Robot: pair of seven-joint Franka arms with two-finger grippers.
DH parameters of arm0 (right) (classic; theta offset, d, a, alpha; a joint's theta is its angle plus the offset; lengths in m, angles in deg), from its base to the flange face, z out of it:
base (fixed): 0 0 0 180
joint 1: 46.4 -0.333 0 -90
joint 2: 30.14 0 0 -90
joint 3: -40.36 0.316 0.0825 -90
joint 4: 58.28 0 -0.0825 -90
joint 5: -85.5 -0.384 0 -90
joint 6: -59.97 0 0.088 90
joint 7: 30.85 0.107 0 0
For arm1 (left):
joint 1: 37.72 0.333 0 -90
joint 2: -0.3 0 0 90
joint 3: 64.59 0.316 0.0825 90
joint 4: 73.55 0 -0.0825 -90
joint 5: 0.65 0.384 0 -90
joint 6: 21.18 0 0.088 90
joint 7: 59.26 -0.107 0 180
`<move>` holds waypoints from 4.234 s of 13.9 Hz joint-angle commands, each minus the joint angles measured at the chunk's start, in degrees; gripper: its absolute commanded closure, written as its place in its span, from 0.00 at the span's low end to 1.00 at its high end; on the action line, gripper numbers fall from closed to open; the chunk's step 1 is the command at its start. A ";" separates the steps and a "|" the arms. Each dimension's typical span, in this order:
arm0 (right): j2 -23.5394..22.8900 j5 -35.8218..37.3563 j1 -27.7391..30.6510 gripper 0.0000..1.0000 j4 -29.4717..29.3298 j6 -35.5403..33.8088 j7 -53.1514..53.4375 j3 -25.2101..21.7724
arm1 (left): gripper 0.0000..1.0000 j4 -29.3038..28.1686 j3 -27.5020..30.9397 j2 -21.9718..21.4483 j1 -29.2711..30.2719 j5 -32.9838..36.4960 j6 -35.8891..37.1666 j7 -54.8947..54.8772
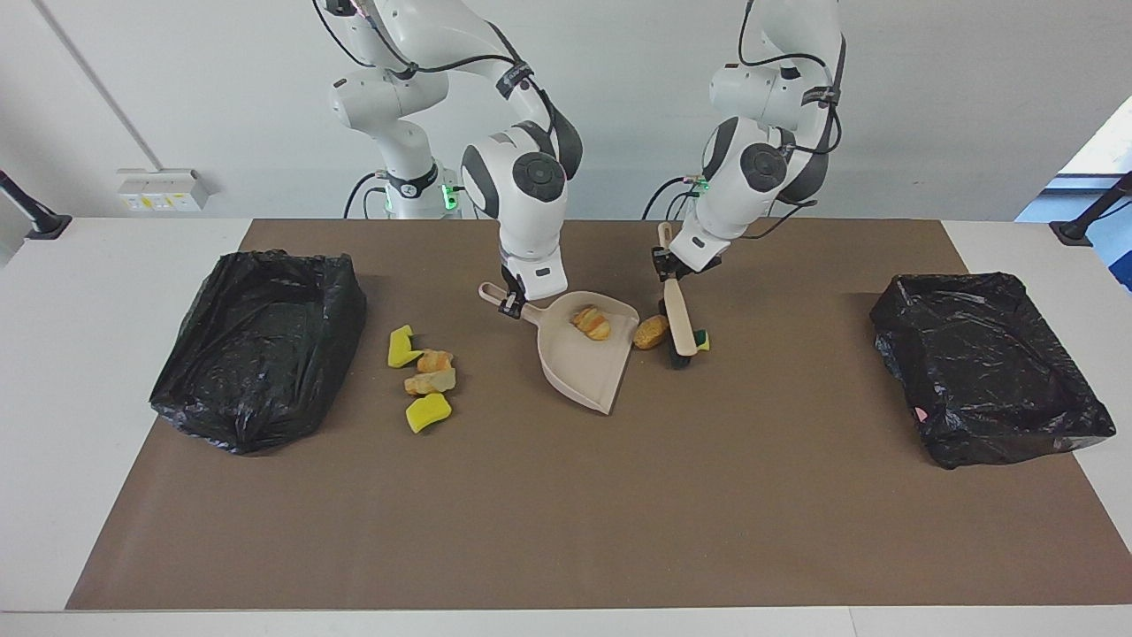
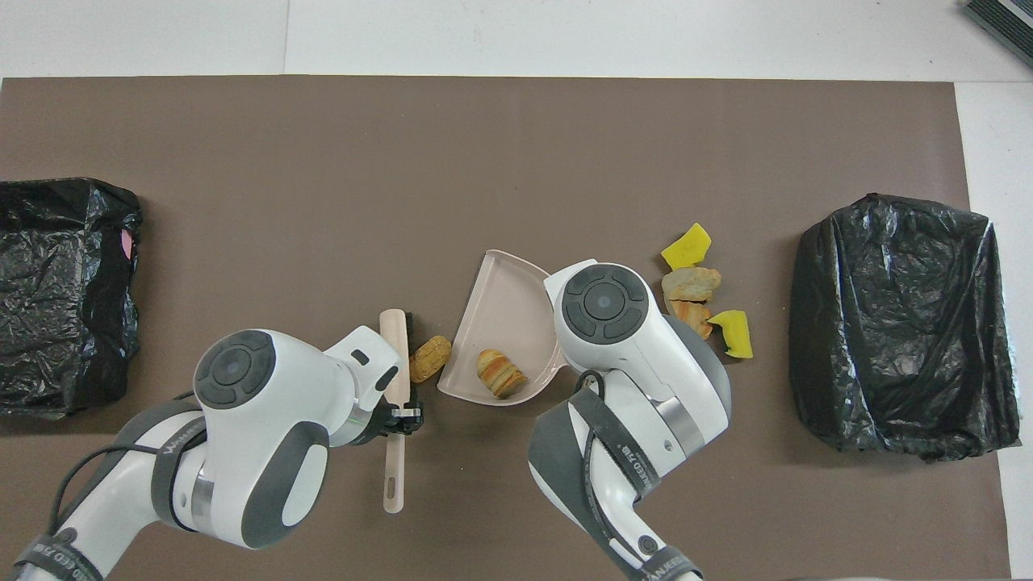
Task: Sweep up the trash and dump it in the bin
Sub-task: 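Brush the scraps and sponge into the dustpan held by the right gripper, then carry the loaded dustpan with the right gripper over the black bag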
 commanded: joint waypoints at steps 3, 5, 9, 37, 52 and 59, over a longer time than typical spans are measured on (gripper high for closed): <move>1.33 1.02 0.37 1.00 1.30 1.02 -1.39 0.21 | 1.00 7.66 0.68 4.86 -8.76 -4.81 -1.55 -0.28; 1.33 1.02 0.37 1.00 1.30 1.02 -1.39 0.21 | 1.00 10.47 0.07 6.52 -9.57 -5.34 -1.47 -0.37; 1.33 1.02 0.37 1.00 1.30 1.02 -1.39 0.21 | 1.00 15.32 -0.03 9.43 -9.22 -10.17 -2.69 -0.29; 1.59 1.02 2.12 1.00 -0.36 0.41 -1.82 0.21 | 1.00 14.63 0.06 -2.60 -1.39 -1.94 18.03 1.82; 7.92 0.93 34.53 1.00 -9.77 -11.99 -32.56 -0.76 | 1.00 -9.01 -10.40 -11.40 -18.26 6.88 -0.74 31.17; 8.01 8.56 53.08 1.00 -10.12 -6.36 -52.88 -1.11 | 1.00 -11.04 -10.49 -9.91 -19.68 6.88 -4.98 33.64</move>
